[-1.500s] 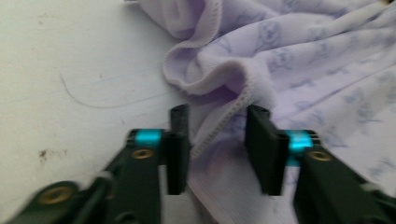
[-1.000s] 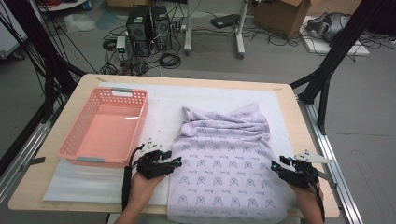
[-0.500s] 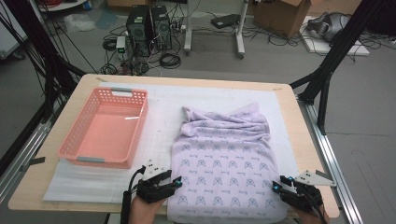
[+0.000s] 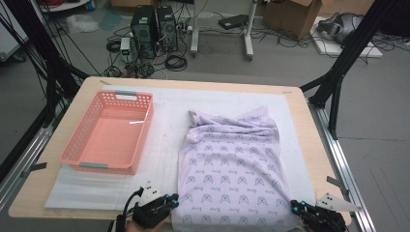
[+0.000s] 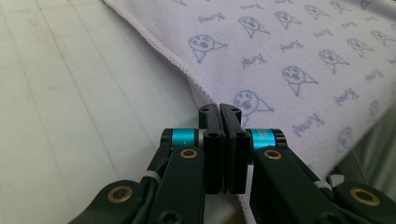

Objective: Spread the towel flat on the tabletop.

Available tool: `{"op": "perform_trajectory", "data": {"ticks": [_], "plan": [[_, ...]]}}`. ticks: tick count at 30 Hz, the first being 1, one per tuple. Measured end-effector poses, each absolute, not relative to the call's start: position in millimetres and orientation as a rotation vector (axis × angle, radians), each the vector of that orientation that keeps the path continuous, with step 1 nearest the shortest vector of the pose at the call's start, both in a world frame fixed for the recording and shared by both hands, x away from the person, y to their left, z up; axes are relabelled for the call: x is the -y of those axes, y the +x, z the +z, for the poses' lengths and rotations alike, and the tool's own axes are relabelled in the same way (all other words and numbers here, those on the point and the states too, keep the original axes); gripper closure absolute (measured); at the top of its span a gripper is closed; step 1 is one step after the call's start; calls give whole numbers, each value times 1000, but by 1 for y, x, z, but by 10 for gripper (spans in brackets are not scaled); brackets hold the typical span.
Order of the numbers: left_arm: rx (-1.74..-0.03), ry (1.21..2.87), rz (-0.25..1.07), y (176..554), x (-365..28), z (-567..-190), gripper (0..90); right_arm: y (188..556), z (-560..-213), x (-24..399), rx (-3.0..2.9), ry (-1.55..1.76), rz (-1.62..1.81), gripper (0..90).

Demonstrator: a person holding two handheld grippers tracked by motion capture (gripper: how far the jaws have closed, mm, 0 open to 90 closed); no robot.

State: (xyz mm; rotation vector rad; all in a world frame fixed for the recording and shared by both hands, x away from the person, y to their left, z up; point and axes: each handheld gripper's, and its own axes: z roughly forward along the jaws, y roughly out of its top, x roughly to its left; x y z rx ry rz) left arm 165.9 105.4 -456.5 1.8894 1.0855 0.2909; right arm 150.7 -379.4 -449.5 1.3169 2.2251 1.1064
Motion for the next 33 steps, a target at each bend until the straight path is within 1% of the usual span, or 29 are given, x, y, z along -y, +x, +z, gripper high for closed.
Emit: {"op": "perform_trajectory", "data": {"ticks": [4, 7, 8, 9, 10, 11, 13, 14, 17, 18, 20, 21, 22, 23, 24, 25, 26, 29, 33], "plan": [[-1068, 1878, 276, 155, -107, -456, 877, 136, -447, 376, -2237, 1300, 1075, 873], [-1063, 1860, 317, 157, -106, -455, 856, 133, -446, 377, -2229, 1324, 1112, 856], [-1060, 1863, 344, 159, -103, -455, 825, 133, -446, 377, -2230, 1331, 1125, 848], [-1058, 1854, 352, 162, -102, -455, 756, 134, -446, 375, -2221, 1325, 1121, 827], [-1057, 1832, 351, 167, -100, -453, 682, 136, -445, 373, -2207, 1335, 1117, 773], [-1056, 1812, 355, 172, -99, -452, 618, 138, -445, 372, -2187, 1336, 1121, 742], [-1062, 1785, 357, 184, -99, -450, 529, 143, -442, 370, -2145, 1348, 1135, 685], [-1071, 1786, 346, 190, -98, -450, 496, 146, -441, 369, -2130, 1348, 1130, 662], [-1106, 1823, 313, 208, -94, -453, 481, 156, -441, 365, -2106, 1354, 1081, 634], [-1111, 1840, 296, 212, -92, -455, 482, 161, -442, 363, -2096, 1356, 1068, 628], [-1087, 1863, 303, 212, -88, -457, 485, 169, -444, 361, -2094, 1363, 1061, 622], [-1062, 1880, 303, 211, -86, -457, 528, 173, -445, 359, -2102, 1358, 1049, 629], [-1044, 1904, 365, 208, -83, -458, 543, 176, -447, 357, -2119, 1350, 1026, 652], [-1027, 1919, 432, 204, -80, -459, 634, 178, -450, 354, -2137, 1346, 998, 678], [-1002, 1927, 454, 201, -80, -460, 718, 178, -451, 354, -2127, 1327, 1016, 759], [-999, 1921, 422, 200, -81, -460, 805, 178, -451, 355, -2143, 1325, 1026, 844], [-1012, 1920, 411, 198, -81, -459, 859, 177, -450, 355, -2156, 1316, 1023, 861], [-1022, 1916, 383, 188, -87, -458, 865, 171, -449, 361, -2167, 1336, 1050, 872], [-1026, 1893, 318, 166, -101, -458, 865, 150, -445, 373, -2174, 1353, 1091, 873]]}}
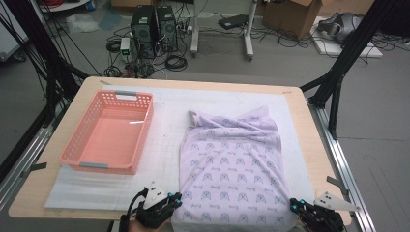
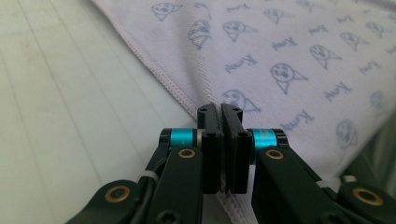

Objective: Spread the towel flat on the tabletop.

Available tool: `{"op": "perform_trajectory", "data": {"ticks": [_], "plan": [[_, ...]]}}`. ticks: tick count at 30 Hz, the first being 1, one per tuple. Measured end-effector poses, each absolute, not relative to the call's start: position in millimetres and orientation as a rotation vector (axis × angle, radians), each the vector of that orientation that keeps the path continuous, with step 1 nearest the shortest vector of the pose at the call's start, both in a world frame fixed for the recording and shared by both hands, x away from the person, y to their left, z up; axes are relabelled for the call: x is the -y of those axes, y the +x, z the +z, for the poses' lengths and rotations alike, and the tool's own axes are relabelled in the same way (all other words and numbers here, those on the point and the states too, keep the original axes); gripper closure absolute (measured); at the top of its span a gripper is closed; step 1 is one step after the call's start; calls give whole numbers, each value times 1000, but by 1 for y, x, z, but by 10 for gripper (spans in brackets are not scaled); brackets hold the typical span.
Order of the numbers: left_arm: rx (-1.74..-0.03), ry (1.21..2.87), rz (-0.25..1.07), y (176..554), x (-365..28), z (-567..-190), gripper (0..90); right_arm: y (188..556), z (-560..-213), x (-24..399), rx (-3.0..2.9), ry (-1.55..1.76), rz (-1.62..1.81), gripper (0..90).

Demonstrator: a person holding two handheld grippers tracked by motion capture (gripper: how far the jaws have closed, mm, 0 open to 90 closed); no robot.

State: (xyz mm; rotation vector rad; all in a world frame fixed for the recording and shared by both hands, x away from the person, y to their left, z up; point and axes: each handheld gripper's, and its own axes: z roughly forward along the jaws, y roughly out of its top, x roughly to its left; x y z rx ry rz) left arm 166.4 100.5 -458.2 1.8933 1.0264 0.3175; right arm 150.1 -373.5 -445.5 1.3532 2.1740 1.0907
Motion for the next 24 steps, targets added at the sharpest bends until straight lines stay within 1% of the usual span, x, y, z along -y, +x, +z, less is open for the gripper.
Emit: {"op": "perform_trajectory", "data": {"ticks": [3, 5, 6, 7, 8, 9, 11, 15, 18, 19, 20, 21, 22, 23, 24], "plan": [[-1009, 1891, 329, 158, -98, -459, 864, 137, -443, 372, -2208, 1302, 1068, 873], [-1007, 1871, 334, 160, -96, -457, 844, 136, -444, 372, -2224, 1289, 1058, 859], [-1016, 1850, 333, 162, -96, -456, 795, 138, -445, 372, -2222, 1297, 1070, 831], [-1021, 1836, 337, 164, -96, -455, 725, 139, -445, 372, -2206, 1306, 1088, 750], [-1026, 1819, 352, 166, -98, -454, 701, 140, -445, 372, -2187, 1310, 1110, 725], [-1038, 1797, 364, 169, -99, -454, 674, 141, -443, 371, -2180, 1306, 1123, 734], [-1068, 1771, 345, 176, -103, -454, 608, 143, -440, 372, -2149, 1294, 1128, 737], [-1093, 1772, 290, 197, -102, -457, 571, 156, -438, 374, -2090, 1356, 1117, 720], [-1081, 1815, 237, 208, -92, -459, 543, 168, -443, 367, -2106, 1361, 1083, 653], [-1058, 1839, 256, 209, -88, -460, 541, 171, -444, 364, -2118, 1352, 1063, 637], [-1041, 1867, 308, 208, -84, -460, 558, 174, -446, 361, -2131, 1333, 1036, 641], [-1038, 1896, 369, 207, -82, -460, 635, 176, -449, 357, -2147, 1322, 1008, 653], [-1036, 1903, 410, 206, -81, -460, 749, 178, -450, 356, -2147, 1308, 1001, 707], [-1033, 1904, 392, 206, -82, -460, 808, 178, -450, 356, -2159, 1313, 1018, 765], [-1053, 1900, 376, 205, -83, -458, 848, 178, -450, 356, -2168, 1310, 1032, 861]]}}
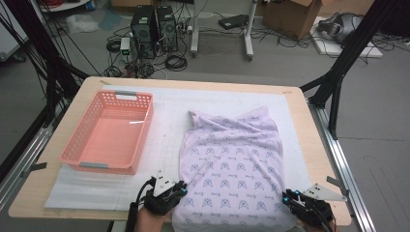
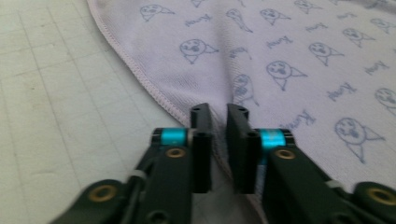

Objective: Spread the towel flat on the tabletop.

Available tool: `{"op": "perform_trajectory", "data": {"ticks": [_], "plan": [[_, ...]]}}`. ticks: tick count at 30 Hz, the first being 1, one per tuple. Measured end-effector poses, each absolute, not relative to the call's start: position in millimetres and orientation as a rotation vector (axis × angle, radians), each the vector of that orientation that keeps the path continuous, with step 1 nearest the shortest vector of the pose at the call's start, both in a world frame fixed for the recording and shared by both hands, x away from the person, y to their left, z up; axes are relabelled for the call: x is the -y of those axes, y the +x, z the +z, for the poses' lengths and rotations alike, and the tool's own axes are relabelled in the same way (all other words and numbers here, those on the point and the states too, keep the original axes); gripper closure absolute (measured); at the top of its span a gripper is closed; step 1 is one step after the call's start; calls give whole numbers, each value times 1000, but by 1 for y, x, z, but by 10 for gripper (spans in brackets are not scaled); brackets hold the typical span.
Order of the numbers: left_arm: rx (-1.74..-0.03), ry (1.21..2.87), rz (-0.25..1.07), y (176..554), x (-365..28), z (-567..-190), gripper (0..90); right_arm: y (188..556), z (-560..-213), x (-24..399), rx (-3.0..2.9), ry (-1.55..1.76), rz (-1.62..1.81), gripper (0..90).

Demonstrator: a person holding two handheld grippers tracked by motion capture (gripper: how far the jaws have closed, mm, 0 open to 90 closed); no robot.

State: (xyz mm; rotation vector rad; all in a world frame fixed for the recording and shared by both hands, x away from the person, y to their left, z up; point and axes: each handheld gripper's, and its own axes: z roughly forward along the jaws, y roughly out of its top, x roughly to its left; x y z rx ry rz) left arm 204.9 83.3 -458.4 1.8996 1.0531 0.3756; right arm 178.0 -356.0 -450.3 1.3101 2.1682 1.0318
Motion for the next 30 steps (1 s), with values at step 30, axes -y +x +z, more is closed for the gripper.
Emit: {"op": "perform_trajectory", "data": {"ticks": [30], "plan": [[-1066, 1881, 327, 206, -88, -458, 835, 173, -449, 358, -2166, 1325, 1009, 870]]}}
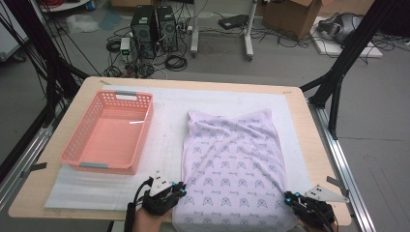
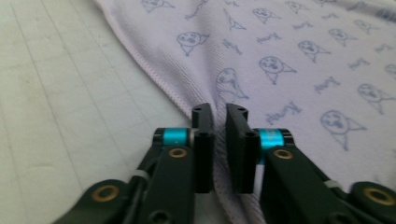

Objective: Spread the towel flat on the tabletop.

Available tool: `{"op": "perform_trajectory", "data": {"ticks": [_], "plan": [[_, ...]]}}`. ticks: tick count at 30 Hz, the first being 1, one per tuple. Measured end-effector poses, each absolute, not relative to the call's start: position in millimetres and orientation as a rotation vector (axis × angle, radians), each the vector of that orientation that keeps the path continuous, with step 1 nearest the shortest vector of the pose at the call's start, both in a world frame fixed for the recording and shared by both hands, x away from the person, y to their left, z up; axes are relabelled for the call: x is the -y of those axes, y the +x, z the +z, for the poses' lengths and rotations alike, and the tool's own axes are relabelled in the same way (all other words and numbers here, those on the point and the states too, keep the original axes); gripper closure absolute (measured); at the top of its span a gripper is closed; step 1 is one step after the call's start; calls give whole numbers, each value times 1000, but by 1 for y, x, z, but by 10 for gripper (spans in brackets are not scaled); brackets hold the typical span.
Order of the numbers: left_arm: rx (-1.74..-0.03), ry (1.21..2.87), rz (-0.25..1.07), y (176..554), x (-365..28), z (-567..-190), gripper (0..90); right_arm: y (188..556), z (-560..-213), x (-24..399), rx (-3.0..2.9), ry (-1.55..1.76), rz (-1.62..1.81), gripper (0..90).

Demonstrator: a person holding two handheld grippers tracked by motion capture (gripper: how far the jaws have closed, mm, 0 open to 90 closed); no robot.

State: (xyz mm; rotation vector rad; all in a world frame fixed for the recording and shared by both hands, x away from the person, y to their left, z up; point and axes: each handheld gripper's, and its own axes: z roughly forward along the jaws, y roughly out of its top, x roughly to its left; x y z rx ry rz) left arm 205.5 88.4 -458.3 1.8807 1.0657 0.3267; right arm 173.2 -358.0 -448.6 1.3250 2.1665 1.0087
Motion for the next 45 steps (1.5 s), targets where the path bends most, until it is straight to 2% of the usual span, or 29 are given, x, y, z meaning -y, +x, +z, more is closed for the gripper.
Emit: {"op": "perform_trajectory", "data": {"ticks": [7, 9, 10, 11, 12, 15, 18, 31, 36, 43, 45], "plan": [[-1033, 1900, 292, 180, -103, -455, 846, 148, -443, 366, -2217, 1315, 1014, 873], [-1038, 1888, 302, 176, -108, -455, 875, 142, -443, 366, -2230, 1321, 1009, 873], [-1052, 1861, 295, 176, -113, -455, 836, 140, -443, 366, -2236, 1321, 1003, 865], [-1062, 1837, 294, 176, -114, -455, 720, 140, -444, 367, -2238, 1321, 1008, 825], [-1080, 1811, 290, 179, -116, -455, 630, 140, -444, 368, -2224, 1343, 1023, 722], [-1067, 1788, 287, 187, -113, -453, 572, 145, -440, 371, -2145, 1376, 1092, 624], [-1051, 1787, 288, 197, -109, -451, 530, 155, -437, 371, -2095, 1369, 1107, 584], [-1053, 1775, 264, 234, -111, -449, 489, 192, -446, 371, -2105, 1381, 1073, 572], [-1060, 1796, 234, 255, -105, -451, 467, 209, -444, 372, -2061, 1411, 1077, 534], [-1069, 1825, 217, 282, -97, -452, 466, 237, -449, 362, -2078, 1398, 1038, 544], [-1094, 1852, 198, 288, -93, -454, 471, 245, -451, 358, -2098, 1387, 1008, 579]]}}
